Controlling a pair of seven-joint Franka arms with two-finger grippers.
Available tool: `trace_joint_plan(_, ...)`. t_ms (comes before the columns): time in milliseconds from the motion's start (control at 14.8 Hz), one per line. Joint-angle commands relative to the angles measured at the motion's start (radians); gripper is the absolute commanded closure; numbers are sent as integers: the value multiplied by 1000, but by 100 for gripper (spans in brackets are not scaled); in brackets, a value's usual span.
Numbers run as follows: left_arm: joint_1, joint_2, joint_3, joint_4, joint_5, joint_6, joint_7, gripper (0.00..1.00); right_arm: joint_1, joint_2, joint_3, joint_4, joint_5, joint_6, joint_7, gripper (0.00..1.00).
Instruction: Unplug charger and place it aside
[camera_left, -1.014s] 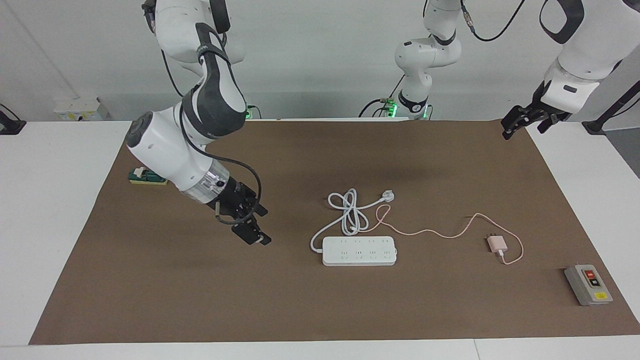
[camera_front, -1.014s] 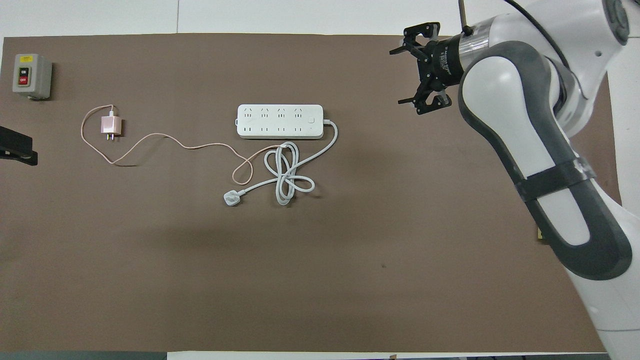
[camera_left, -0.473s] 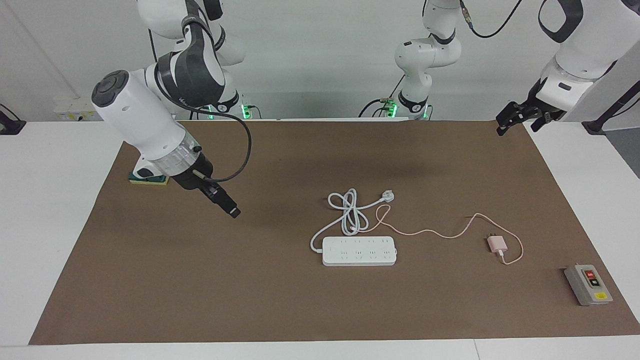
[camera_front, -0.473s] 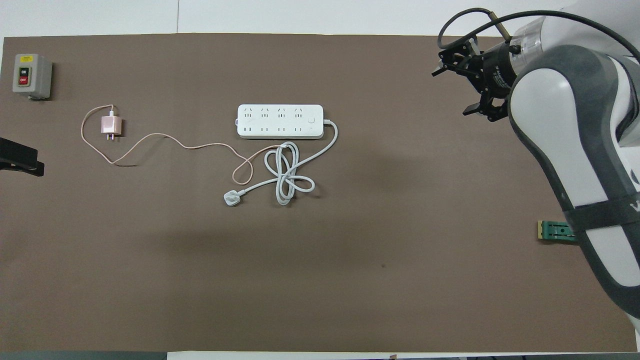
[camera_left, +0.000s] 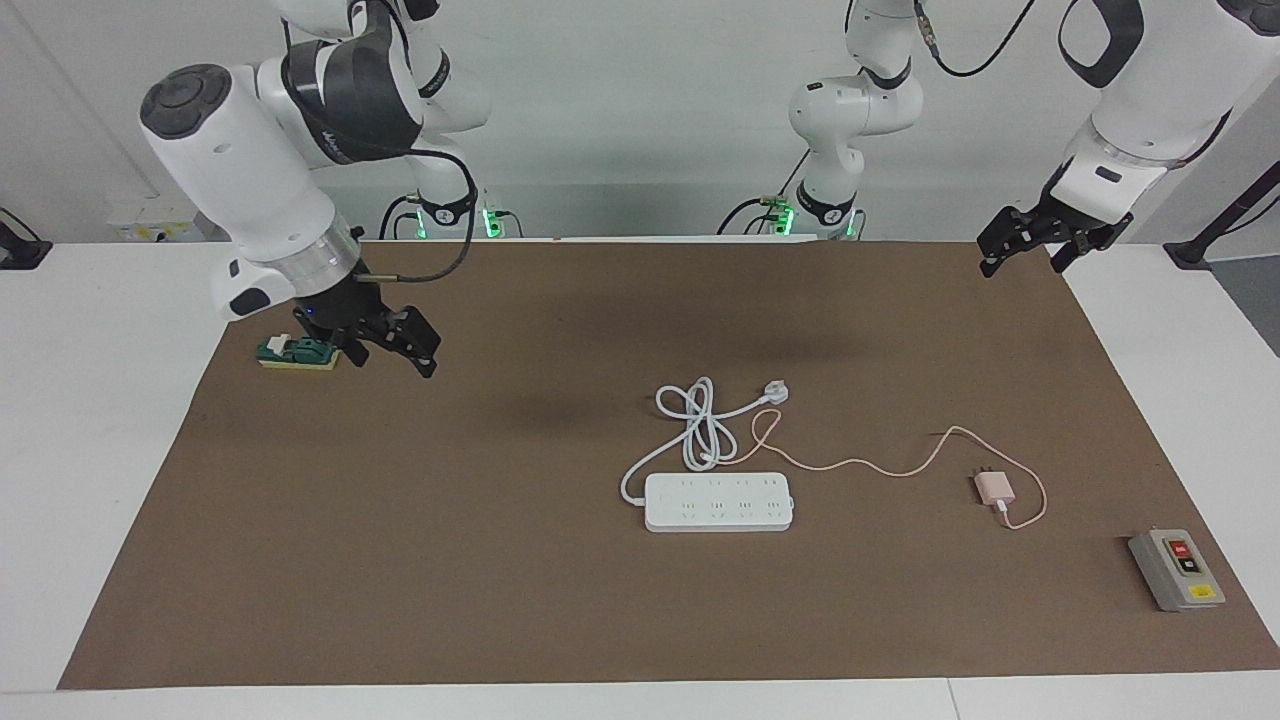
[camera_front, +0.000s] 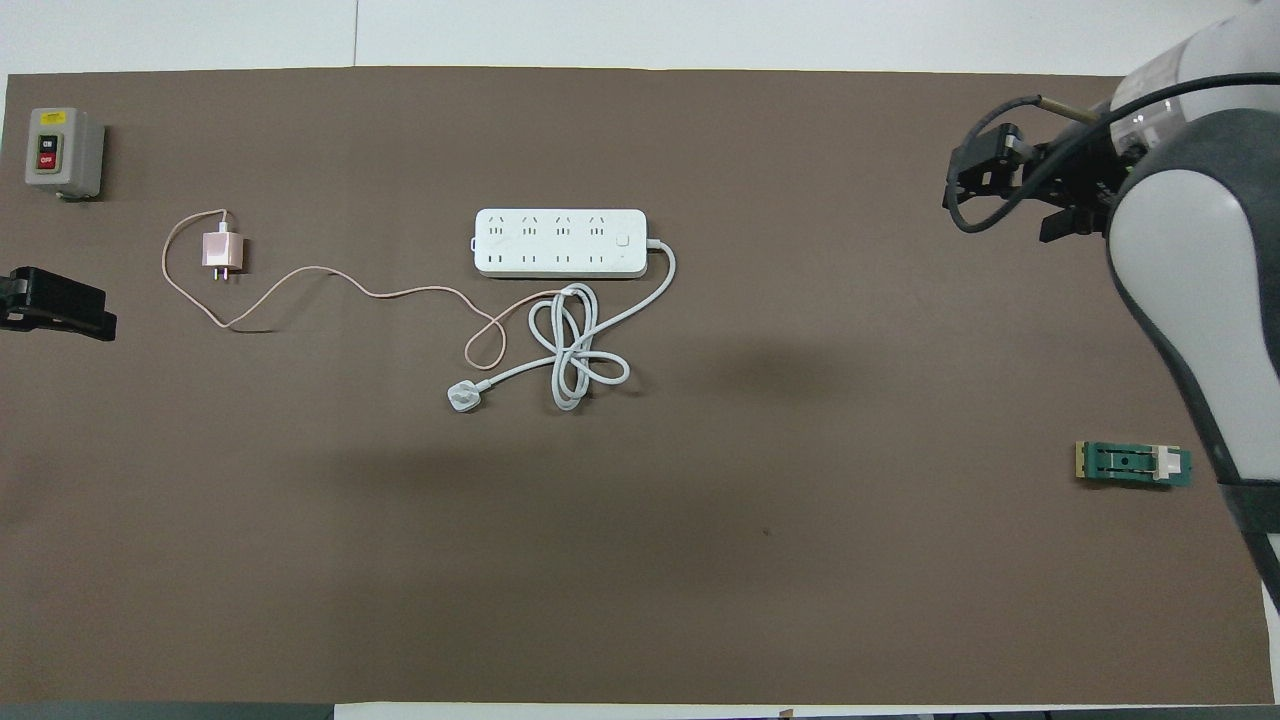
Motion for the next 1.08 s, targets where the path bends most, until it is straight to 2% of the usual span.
trace_joint_plan(0,-16,-19,15,-38,-11,34,11,0,-37,-148,20,-160,-77,11,-162,0)
trace_joint_plan(68,-16,-19,15,-38,-11,34,8,0,-49,-195,21,-213,-96,19,-202,0)
trace_joint_plan(203,-22,-17,15,-35,-11,39,4,0,-77,-242,41,-259,-101,13,-238,0)
trace_joint_plan(405,-22,-23,15,-41,-12,34,7,0,-170,-280,144,-300,-111,-10,-266,0)
trace_joint_plan(541,-18,-25,18,-43,-11,29,5,0,-189,-291,170,-317,-116,-16,-266,0)
trace_joint_plan(1014,-7,-27,18,-43,-11,28,5,0,-192,-282,171,-307,-119,-10,-266,0)
